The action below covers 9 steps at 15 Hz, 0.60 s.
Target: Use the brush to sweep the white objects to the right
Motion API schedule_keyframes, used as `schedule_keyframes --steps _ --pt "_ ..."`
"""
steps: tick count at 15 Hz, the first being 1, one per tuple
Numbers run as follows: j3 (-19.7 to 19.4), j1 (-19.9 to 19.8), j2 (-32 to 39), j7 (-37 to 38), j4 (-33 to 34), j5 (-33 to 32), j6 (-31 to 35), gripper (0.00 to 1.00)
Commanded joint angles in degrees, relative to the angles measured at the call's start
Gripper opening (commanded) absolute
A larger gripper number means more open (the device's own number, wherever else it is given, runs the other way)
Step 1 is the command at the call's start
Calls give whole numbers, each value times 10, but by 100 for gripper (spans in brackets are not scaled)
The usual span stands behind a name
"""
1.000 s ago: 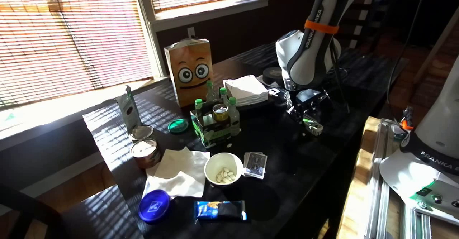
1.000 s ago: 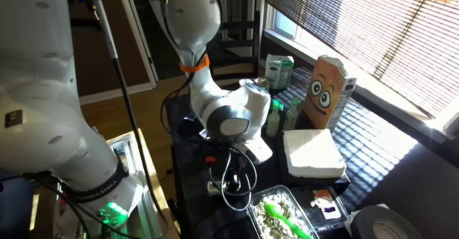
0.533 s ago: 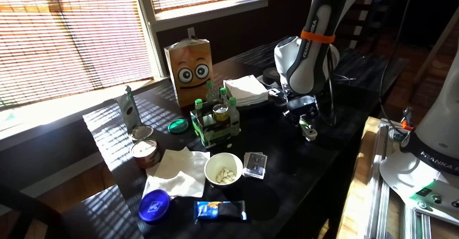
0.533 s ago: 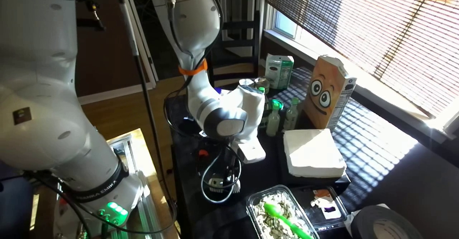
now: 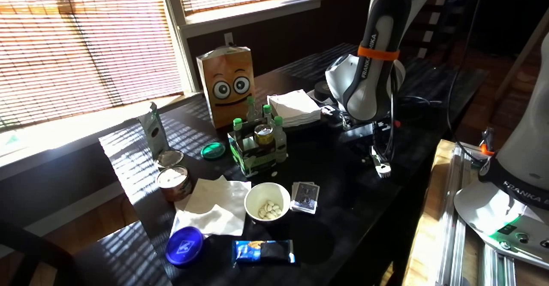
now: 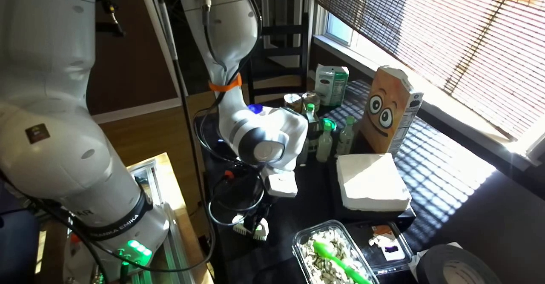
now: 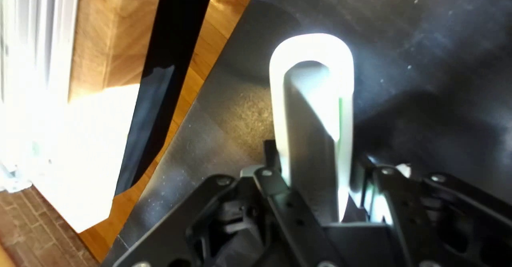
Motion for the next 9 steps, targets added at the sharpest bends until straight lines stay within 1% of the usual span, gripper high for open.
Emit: schedule_keyframes --steps 1,2,5,9 --pt "74 -77 -13 -34 -2 58 30 16" --pt "88 -97 -11 -46 1 74 52 16" --pt "97 -125 7 -62 12 99 103 16" --pt "118 -160 24 -90 31 143 125 16"
